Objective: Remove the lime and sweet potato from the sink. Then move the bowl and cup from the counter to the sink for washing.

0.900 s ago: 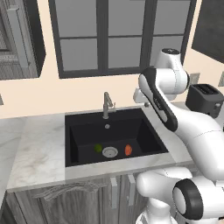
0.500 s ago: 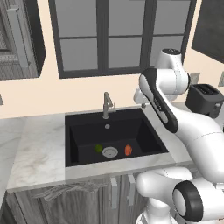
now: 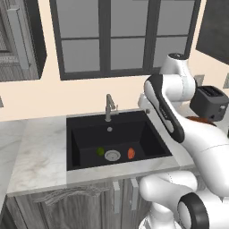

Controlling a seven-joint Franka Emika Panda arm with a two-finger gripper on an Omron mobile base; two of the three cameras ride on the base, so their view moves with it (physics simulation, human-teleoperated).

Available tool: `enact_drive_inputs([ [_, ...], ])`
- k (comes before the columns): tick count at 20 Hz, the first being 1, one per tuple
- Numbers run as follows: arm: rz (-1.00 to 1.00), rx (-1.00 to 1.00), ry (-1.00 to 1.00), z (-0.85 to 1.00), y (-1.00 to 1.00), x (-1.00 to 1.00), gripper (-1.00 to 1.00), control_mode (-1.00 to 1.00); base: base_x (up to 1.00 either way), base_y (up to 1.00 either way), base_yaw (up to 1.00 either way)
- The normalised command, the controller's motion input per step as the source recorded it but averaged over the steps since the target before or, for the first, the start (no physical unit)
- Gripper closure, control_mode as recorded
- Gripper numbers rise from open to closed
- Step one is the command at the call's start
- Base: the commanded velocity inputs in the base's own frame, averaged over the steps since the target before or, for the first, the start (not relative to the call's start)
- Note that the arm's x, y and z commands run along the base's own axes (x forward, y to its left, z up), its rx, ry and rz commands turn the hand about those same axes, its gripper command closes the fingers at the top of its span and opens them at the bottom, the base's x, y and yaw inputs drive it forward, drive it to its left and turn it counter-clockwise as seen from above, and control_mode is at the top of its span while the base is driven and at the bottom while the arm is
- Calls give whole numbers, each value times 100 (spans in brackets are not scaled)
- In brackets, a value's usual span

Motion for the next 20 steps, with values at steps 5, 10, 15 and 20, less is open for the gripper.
enact_drive_inputs([
  [5, 0, 1, 5, -9, 0, -3, -100, -100, 0, 0, 0],
  [10, 0, 3, 0, -14, 0, -4, -100, -100, 0, 0, 0],
  [15, 0, 6, -8, -11, -3, -6, -100, -100, 0, 0, 0],
  [20, 0, 2, -4, -11, -3, -3, -100, -100, 0, 0, 0],
])
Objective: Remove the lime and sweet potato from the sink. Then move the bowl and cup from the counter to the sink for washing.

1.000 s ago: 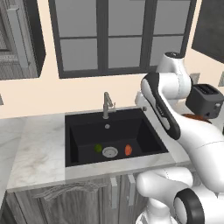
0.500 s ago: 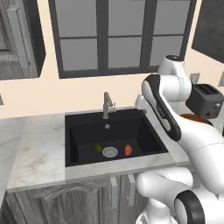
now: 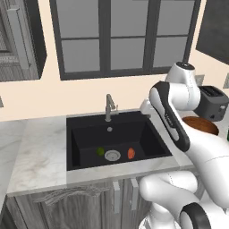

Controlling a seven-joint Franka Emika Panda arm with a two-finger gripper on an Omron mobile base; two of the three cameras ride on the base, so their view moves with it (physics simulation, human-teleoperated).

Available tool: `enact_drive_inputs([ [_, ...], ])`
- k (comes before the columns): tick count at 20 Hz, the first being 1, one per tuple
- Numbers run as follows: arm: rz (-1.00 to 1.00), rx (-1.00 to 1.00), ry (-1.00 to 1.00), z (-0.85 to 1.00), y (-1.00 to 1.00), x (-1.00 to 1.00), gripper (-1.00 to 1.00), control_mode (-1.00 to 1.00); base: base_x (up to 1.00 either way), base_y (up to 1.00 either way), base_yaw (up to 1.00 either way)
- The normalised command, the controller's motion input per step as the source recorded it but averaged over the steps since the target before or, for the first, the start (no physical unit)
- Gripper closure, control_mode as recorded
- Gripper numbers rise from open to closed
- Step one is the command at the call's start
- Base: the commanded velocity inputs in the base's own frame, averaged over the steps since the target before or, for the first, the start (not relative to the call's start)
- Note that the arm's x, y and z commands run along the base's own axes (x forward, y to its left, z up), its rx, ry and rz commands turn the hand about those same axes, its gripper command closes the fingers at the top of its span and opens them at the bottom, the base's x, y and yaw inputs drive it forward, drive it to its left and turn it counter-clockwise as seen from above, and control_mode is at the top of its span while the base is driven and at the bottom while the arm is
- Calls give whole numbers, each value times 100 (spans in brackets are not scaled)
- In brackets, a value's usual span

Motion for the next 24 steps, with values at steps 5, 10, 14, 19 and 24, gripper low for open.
enact_drive_inputs([
  [5, 0, 0, 0, -13, -2, 0, -100, -100, 0, 0, 0],
  [10, 0, 0, -1, -12, -7, -2, -100, -100, 0, 0, 0],
  [14, 0, 6, 0, -12, -9, -1, -100, -100, 0, 0, 0],
  [19, 2, 5, -1, -11, -4, 0, -100, -100, 0, 0, 0],
  [24, 2, 1, 0, -14, 0, 0, -100, -100, 0, 0, 0],
])
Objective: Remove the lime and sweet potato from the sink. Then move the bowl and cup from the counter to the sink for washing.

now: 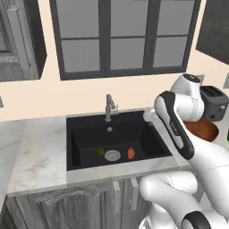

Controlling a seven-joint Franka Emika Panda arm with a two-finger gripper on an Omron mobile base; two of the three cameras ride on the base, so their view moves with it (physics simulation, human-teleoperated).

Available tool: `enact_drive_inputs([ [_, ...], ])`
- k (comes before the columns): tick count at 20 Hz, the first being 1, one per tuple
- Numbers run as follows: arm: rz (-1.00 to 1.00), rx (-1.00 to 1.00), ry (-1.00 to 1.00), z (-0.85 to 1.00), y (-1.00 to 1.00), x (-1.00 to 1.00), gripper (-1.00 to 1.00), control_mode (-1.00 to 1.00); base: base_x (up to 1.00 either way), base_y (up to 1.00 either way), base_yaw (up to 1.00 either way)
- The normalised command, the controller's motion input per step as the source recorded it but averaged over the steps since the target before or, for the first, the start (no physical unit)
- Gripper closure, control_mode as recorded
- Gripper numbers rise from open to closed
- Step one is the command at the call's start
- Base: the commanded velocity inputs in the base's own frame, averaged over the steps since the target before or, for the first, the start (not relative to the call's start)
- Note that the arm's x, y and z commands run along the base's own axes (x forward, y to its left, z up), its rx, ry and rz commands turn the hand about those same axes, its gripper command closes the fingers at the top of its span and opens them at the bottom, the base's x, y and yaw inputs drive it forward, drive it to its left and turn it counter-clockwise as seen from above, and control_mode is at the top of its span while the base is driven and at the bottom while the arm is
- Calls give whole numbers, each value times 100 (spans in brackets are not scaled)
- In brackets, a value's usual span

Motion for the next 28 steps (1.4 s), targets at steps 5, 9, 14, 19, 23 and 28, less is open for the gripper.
enact_drive_inputs([
  [5, 1, 0, 0, -16, 0, 0, -100, -100, 0, 0, 0],
  [9, 0, 0, 0, -16, 0, 0, -100, -100, 0, 0, 0],
  [14, 0, 0, 0, -17, 0, 1, -100, -100, 0, 0, 0],
  [19, 0, 0, -1, -17, 0, 2, -100, -100, 0, 0, 0],
  [23, 0, 0, -12, -20, 0, 0, -100, -100, 0, 0, 0],
  [28, 0, 0, -13, -20, 0, 1, -100, -100, 0, 0, 0],
])
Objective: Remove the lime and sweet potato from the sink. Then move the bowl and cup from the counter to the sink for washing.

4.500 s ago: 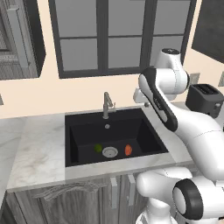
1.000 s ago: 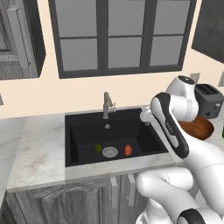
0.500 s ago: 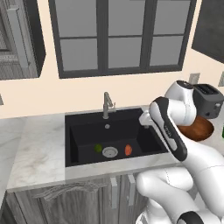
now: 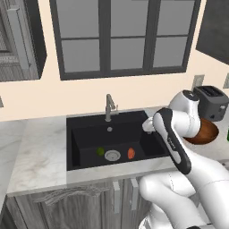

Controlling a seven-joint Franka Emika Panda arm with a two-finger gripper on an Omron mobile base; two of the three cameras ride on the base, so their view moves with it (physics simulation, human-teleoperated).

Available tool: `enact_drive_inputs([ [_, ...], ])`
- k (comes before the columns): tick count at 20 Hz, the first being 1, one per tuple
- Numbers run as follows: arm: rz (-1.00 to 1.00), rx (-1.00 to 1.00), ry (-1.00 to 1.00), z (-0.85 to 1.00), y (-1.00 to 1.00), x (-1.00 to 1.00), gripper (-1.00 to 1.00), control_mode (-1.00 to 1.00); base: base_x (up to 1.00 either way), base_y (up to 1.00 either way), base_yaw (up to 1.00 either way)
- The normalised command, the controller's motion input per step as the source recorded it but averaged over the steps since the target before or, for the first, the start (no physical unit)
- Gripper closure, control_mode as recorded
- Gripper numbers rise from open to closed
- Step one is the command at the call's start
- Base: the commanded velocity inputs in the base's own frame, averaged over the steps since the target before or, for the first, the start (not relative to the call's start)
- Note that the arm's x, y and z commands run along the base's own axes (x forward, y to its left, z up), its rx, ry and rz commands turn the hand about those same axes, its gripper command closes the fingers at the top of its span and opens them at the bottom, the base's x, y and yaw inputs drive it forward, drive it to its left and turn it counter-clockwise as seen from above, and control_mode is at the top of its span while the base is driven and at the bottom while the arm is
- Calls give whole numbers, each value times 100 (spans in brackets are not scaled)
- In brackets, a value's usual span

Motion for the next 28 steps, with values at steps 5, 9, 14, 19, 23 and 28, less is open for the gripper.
enact_drive_inputs([
  [5, 0, 0, -7, -18, 2, 6, -100, -100, 0, 0, 0],
  [9, 0, 0, 0, -11, 3, 12, -100, -100, 0, 0, 0],
  [14, 0, 0, 0, -7, 4, 13, -100, -100, 0, 0, 0],
  [19, 0, 0, 0, -10, 6, 15, -100, -100, 0, 0, 0],
  [23, 0, 0, 0, -12, 2, 12, -100, -100, 0, 0, 0],
  [28, -2, 0, 4, -14, 2, 11, -100, -100, 0, 0, 0],
])
